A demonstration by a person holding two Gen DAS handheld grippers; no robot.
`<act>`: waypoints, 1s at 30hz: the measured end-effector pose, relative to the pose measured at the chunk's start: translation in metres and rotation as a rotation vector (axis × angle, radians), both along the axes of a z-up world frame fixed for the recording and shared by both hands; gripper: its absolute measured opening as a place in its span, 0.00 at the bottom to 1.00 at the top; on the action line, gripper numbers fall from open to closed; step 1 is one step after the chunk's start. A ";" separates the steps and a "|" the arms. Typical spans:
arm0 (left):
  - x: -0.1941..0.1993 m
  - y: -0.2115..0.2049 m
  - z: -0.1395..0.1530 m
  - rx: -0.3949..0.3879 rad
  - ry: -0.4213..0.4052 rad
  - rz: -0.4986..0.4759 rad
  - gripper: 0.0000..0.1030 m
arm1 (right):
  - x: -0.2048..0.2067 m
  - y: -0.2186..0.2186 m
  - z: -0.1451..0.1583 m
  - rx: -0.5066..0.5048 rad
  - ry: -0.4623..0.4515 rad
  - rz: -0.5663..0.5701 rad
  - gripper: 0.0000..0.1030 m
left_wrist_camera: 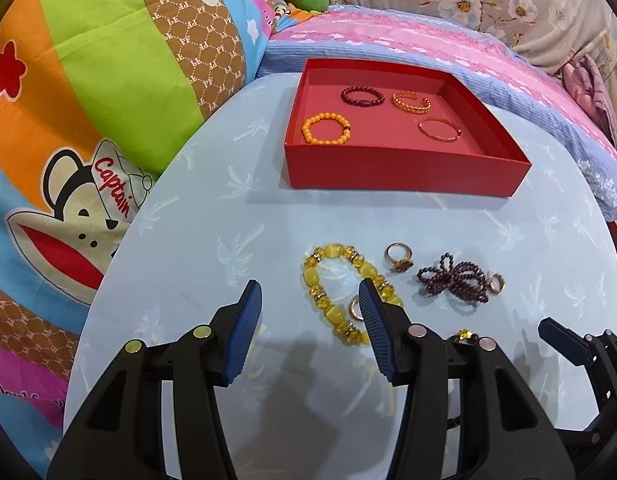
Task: Organize jewelry
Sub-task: 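Close the right tool on the black bead bracelet while the left tool grasps the yellow glass bead bracelet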
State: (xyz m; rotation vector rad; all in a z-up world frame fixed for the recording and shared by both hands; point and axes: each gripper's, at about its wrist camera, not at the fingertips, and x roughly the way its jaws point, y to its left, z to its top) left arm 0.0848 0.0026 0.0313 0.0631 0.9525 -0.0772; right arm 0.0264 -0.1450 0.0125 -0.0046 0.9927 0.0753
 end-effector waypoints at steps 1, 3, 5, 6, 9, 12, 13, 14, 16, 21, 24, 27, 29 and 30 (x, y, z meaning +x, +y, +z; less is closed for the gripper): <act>-0.001 0.001 -0.002 0.000 0.004 0.001 0.47 | 0.000 0.001 -0.001 -0.004 0.000 0.004 0.64; -0.003 0.004 -0.004 -0.001 0.012 0.006 0.47 | 0.000 0.002 -0.003 -0.010 0.004 0.006 0.61; -0.003 0.007 -0.007 -0.001 0.019 0.010 0.47 | 0.000 0.004 -0.006 -0.012 0.012 0.011 0.59; -0.004 0.008 -0.008 0.000 0.021 0.012 0.47 | 0.000 0.004 -0.007 -0.015 0.015 0.014 0.57; -0.004 0.014 -0.013 -0.006 0.038 0.023 0.47 | 0.001 0.005 -0.012 -0.016 0.030 0.016 0.53; -0.003 0.018 -0.017 -0.004 0.049 0.035 0.47 | 0.001 0.006 -0.014 -0.031 0.027 0.017 0.49; -0.003 0.020 -0.019 -0.004 0.052 0.037 0.47 | 0.000 0.006 -0.015 -0.039 0.023 0.019 0.48; -0.003 0.021 -0.020 -0.004 0.056 0.041 0.47 | 0.001 0.006 -0.015 -0.043 0.021 0.019 0.46; -0.002 0.023 -0.022 -0.008 0.063 0.047 0.47 | 0.000 0.005 -0.015 -0.046 0.014 0.017 0.43; 0.004 0.028 -0.025 -0.024 0.071 0.060 0.47 | -0.001 -0.001 -0.014 -0.049 0.003 0.015 0.24; 0.010 0.029 -0.025 -0.034 0.075 0.061 0.48 | 0.000 -0.003 -0.013 -0.042 0.008 0.013 0.12; 0.017 0.026 -0.027 -0.048 0.082 0.060 0.49 | 0.001 -0.003 -0.013 -0.039 0.010 0.020 0.07; 0.022 0.023 -0.029 -0.047 0.083 0.057 0.49 | 0.001 -0.002 -0.013 -0.044 0.007 0.023 0.07; 0.023 0.021 -0.029 -0.046 0.081 0.056 0.49 | 0.001 -0.002 -0.013 -0.044 0.006 0.024 0.07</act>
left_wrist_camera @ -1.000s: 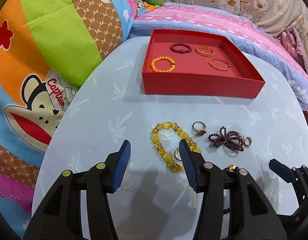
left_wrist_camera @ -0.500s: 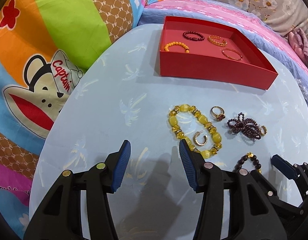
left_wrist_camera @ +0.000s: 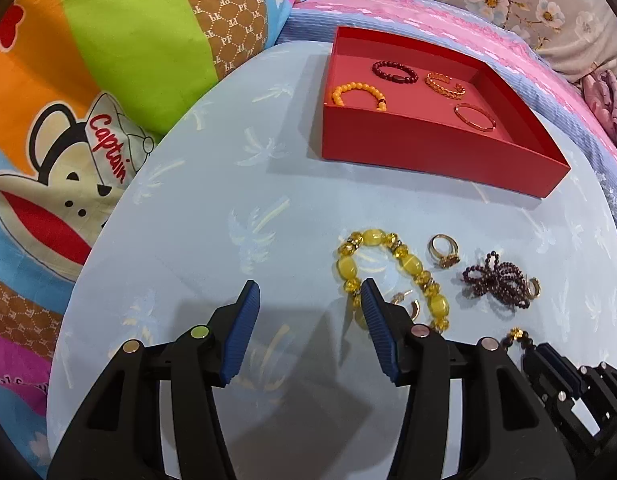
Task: Organize jewelry
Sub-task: 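Close the right tool on the black bead bracelet while the left tool grasps the yellow glass bead bracelet, then carry both bracelets into the red box and open both tools to release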
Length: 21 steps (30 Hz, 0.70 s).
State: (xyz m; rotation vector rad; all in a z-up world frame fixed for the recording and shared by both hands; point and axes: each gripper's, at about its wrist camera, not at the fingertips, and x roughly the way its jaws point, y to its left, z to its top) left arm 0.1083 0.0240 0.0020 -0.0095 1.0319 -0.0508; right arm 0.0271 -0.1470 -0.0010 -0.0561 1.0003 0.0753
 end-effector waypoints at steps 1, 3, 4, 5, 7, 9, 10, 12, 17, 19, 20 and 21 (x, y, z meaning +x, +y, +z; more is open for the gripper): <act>0.003 -0.002 -0.001 0.000 -0.005 -0.003 0.49 | 0.000 0.000 0.000 0.002 0.001 0.000 0.07; 0.007 -0.005 -0.002 -0.002 -0.004 -0.006 0.49 | 0.000 -0.002 0.000 0.010 0.003 0.000 0.07; 0.010 -0.007 -0.004 -0.005 0.001 -0.010 0.48 | 0.000 -0.002 0.000 0.015 0.003 0.001 0.07; 0.013 -0.008 -0.007 -0.005 0.009 -0.012 0.48 | 0.000 -0.003 0.000 0.018 0.003 0.001 0.07; 0.016 -0.011 -0.009 0.008 -0.007 -0.017 0.48 | 0.001 -0.003 0.000 0.022 0.003 0.002 0.07; 0.017 -0.013 -0.010 0.016 -0.014 -0.026 0.47 | 0.000 -0.004 0.000 0.029 0.005 0.000 0.07; 0.018 -0.013 -0.010 0.018 -0.016 -0.031 0.42 | 0.000 -0.005 0.000 0.033 0.006 0.000 0.07; 0.017 -0.015 -0.009 0.020 -0.021 -0.045 0.28 | 0.001 -0.006 0.000 0.041 0.009 -0.003 0.07; 0.013 -0.017 -0.006 -0.011 -0.016 -0.085 0.09 | 0.003 -0.009 0.001 0.078 0.025 -0.012 0.07; 0.010 -0.019 -0.003 -0.011 -0.019 -0.093 0.09 | 0.003 -0.009 0.002 0.081 0.025 -0.014 0.07; 0.009 -0.019 -0.001 -0.016 -0.021 -0.096 0.09 | 0.003 -0.010 0.004 0.079 0.020 -0.014 0.07; 0.007 -0.019 0.003 -0.023 -0.024 -0.101 0.09 | 0.003 -0.009 0.005 0.078 0.017 -0.014 0.07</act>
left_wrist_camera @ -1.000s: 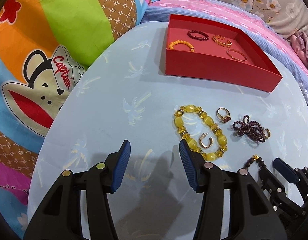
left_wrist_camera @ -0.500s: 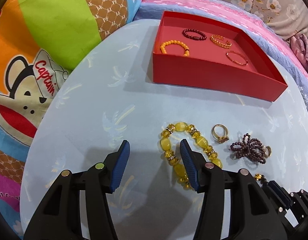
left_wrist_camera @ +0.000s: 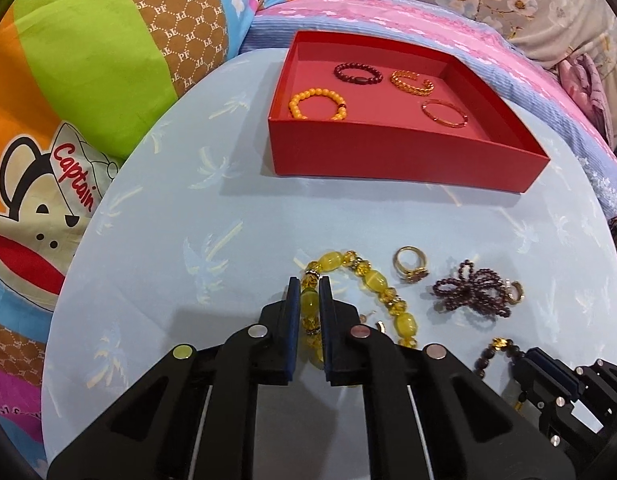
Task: Organize jewelry
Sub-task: 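Carry both bracelets into the red box and open both tools to release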
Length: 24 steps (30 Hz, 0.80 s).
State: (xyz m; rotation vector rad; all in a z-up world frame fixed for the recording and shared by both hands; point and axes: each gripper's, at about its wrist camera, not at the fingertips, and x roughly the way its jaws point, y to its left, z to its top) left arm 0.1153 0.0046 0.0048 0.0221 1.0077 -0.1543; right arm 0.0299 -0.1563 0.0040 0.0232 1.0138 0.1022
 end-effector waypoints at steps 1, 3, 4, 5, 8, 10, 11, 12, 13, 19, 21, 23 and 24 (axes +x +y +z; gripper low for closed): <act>-0.001 0.000 0.003 -0.004 -0.003 -0.003 0.09 | 0.000 0.000 0.002 0.000 -0.006 0.000 0.07; -0.005 -0.001 0.011 -0.014 -0.012 -0.010 0.09 | -0.001 0.001 0.007 0.002 -0.016 0.000 0.07; -0.007 -0.001 0.014 -0.018 -0.014 -0.013 0.09 | -0.001 0.001 0.010 0.004 -0.024 0.000 0.07; -0.008 -0.001 0.018 -0.023 -0.018 -0.016 0.09 | -0.002 0.000 0.013 0.006 -0.030 0.000 0.07; -0.014 -0.003 0.032 -0.024 -0.037 -0.026 0.09 | -0.003 0.000 0.023 0.017 -0.052 0.001 0.07; -0.017 -0.005 0.039 -0.023 -0.047 -0.036 0.09 | -0.003 0.000 0.033 0.020 -0.074 0.002 0.07; -0.018 -0.006 0.044 -0.023 -0.051 -0.042 0.09 | -0.003 0.000 0.038 0.019 -0.085 0.002 0.07; -0.019 -0.008 0.049 -0.022 -0.056 -0.046 0.09 | -0.003 -0.001 0.041 0.019 -0.093 0.000 0.07; -0.020 -0.009 0.053 -0.022 -0.063 -0.051 0.09 | -0.002 -0.002 0.047 0.020 -0.107 -0.002 0.07; -0.021 -0.015 0.083 -0.043 -0.112 -0.081 0.09 | 0.008 -0.016 0.076 0.005 -0.180 -0.021 0.07; -0.017 -0.017 0.094 -0.051 -0.135 -0.089 0.09 | 0.014 -0.022 0.084 0.004 -0.198 -0.032 0.07; -0.012 -0.020 0.102 -0.058 -0.150 -0.094 0.09 | 0.024 -0.030 0.093 0.010 -0.216 -0.045 0.07; -0.007 -0.022 0.108 -0.063 -0.161 -0.099 0.09 | 0.030 -0.034 0.097 0.015 -0.223 -0.050 0.07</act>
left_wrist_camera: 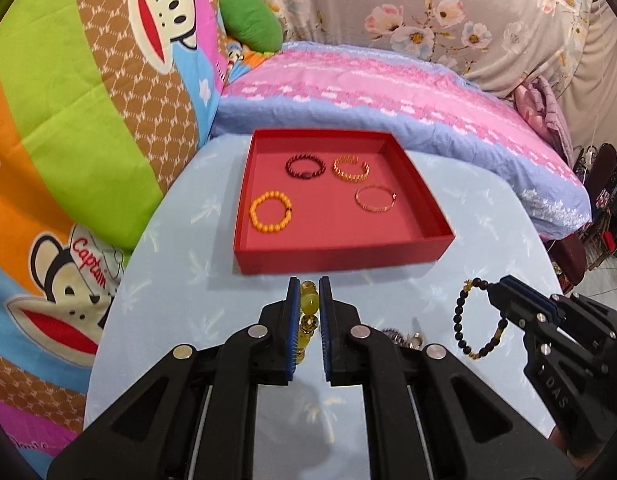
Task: Organize jewelry
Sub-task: 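Carry both bracelets into the red box and open both tools to release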
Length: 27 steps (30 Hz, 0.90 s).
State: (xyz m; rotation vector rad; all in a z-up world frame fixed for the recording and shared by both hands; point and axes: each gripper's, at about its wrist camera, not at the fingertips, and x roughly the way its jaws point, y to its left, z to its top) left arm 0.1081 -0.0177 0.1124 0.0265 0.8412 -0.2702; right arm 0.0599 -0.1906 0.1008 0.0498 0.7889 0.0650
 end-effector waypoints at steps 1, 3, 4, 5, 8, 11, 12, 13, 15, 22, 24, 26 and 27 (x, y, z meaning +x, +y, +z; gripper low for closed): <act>0.004 -0.002 0.003 -0.001 -0.007 -0.003 0.09 | 0.008 -0.004 0.005 0.001 -0.010 -0.007 0.07; 0.016 -0.009 0.012 0.000 -0.032 -0.007 0.09 | 0.022 -0.008 0.011 -0.005 -0.019 -0.013 0.07; 0.021 -0.012 0.016 -0.001 -0.041 -0.009 0.09 | 0.032 -0.011 0.015 -0.006 -0.026 -0.013 0.07; 0.028 -0.015 0.020 -0.001 -0.051 -0.009 0.09 | 0.038 -0.011 0.017 -0.007 -0.030 -0.013 0.07; 0.044 -0.025 0.027 0.005 -0.085 -0.008 0.09 | 0.060 -0.010 0.023 -0.006 -0.041 -0.002 0.07; 0.066 -0.032 0.026 0.010 -0.095 0.008 0.09 | 0.083 -0.007 0.025 0.027 -0.046 0.017 0.07; 0.073 -0.033 0.024 0.008 -0.091 0.013 0.09 | 0.090 -0.006 0.024 0.041 -0.044 0.022 0.07; 0.079 -0.034 0.021 0.006 -0.085 0.016 0.09 | 0.099 -0.005 0.022 0.058 -0.036 0.027 0.07; 0.092 -0.033 0.013 -0.010 -0.066 0.020 0.09 | 0.113 -0.003 0.014 0.094 -0.011 0.038 0.07; 0.126 -0.025 -0.047 -0.002 0.051 0.050 0.09 | 0.147 0.003 -0.033 0.124 0.095 0.032 0.07; 0.127 -0.025 -0.056 0.014 0.061 0.054 0.09 | 0.150 0.002 -0.043 0.107 0.112 0.024 0.07; 0.126 -0.023 -0.063 0.041 0.060 0.058 0.09 | 0.152 0.000 -0.049 0.085 0.122 0.014 0.07; 0.126 -0.023 -0.065 0.051 0.058 0.060 0.09 | 0.151 -0.002 -0.052 0.073 0.123 0.007 0.07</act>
